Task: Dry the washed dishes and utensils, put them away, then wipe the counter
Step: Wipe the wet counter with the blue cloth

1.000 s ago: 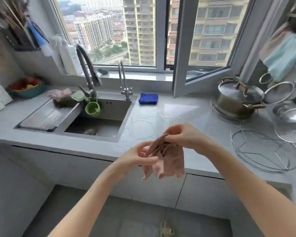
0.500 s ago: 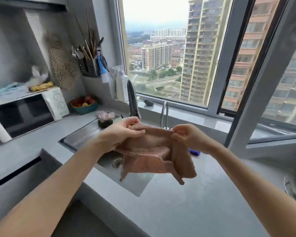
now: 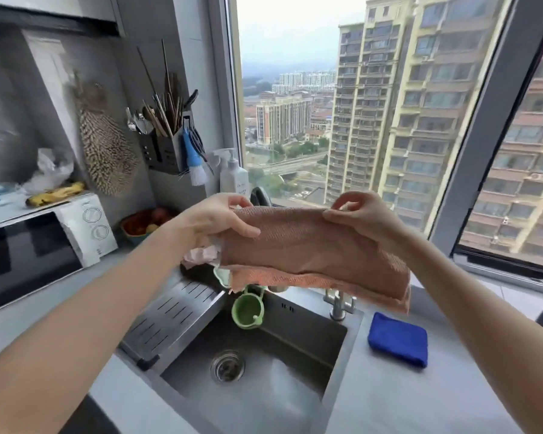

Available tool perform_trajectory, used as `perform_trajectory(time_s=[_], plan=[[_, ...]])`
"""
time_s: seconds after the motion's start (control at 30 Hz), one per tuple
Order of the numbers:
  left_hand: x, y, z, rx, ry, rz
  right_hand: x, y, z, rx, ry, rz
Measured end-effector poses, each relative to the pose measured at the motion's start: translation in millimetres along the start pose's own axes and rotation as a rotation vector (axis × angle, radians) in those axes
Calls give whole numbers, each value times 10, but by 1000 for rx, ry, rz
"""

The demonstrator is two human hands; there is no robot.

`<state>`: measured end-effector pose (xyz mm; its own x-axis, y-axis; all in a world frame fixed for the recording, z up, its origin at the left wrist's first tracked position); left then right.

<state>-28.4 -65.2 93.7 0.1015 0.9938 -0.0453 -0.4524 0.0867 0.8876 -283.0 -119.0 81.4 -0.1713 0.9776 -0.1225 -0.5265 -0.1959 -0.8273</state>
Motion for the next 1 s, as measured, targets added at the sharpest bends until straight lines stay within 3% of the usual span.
perform_trajectory(time_s=[0.13,0.2,0.27,0.33,0.4,0.53,0.67,0.77,0.9,1.0], plan=[[-621,-305,631,344,80,57,-849,-466,-221,131,89,31],[-913,-504,862,396,127,101,-1215,-694,-402,303,228,37],[-1156,-780,1007,129,210,156,-1453,-765,-687,535,366,19],[-1295,-1024,1041,-306,289,168,-1526,-642,-1063,572,347,-21],[-1378,-1148,973,-430,313,70,-1474,-470,-1432,501,242,-52],[-1422,-1114,774,-361,327,-112,-1342,-373,-1668,332,173,-49],[-1074,-809,451,-267,396,-389,-890,-282,-1323,161,377,-38],[-815,-580,118,-260,348,-616,-195,140,-937,27,603,-93],[-619,-351,-595,-292,156,-974,660,1156,-536,-58,801,-411],[-572,-370,-1243,-316,-14,-1069,1085,1995,-427,9,798,-794]])
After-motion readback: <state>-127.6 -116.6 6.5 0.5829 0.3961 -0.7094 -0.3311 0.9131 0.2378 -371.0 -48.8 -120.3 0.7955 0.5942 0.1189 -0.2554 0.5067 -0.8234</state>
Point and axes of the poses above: each hand's wrist, its own x-axis away from the middle knuckle, its own z-axis out of the back of the hand, y = z × x, the point moved 3 cm from there along -x, towards the middle knuckle, and after that the axes turned 10 degrees about -z, right-handed, at the moved point
